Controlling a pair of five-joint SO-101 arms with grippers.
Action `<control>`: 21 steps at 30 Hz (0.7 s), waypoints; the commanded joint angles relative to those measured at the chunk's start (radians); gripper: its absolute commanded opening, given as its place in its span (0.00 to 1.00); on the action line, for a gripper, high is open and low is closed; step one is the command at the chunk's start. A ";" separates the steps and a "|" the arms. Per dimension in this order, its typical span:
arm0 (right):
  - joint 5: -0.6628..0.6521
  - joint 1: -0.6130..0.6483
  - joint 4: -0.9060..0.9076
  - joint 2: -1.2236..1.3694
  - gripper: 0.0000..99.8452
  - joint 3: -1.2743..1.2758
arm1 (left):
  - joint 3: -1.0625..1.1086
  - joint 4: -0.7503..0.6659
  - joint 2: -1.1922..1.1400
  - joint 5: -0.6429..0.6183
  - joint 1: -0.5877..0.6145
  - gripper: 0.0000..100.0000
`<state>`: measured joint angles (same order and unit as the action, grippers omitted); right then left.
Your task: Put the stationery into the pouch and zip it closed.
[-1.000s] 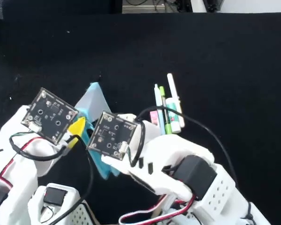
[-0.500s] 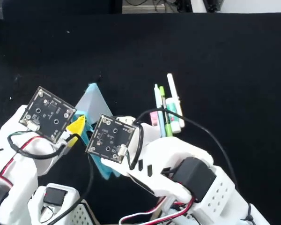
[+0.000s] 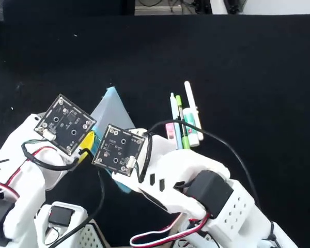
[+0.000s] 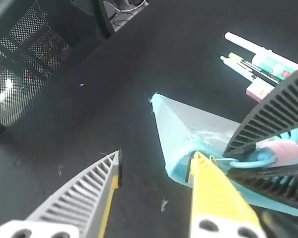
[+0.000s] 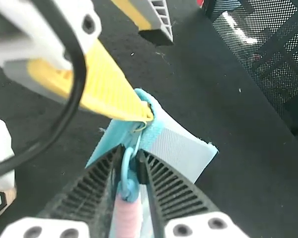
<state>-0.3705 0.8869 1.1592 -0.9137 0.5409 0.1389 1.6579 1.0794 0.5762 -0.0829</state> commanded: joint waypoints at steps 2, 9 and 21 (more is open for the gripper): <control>-0.015 -0.003 0.003 0.008 0.01 0.033 | 0.067 -0.006 -0.012 0.002 0.004 0.23; -0.009 -0.005 0.012 0.007 0.01 -0.018 | 0.117 0.002 -0.003 0.000 0.005 0.20; -0.008 -0.127 0.061 0.007 0.01 -0.153 | 0.102 0.064 -0.002 -0.232 0.007 0.03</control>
<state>-0.3767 0.8424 1.2114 -0.8938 0.4503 0.2509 1.7116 1.0825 0.4289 -0.0875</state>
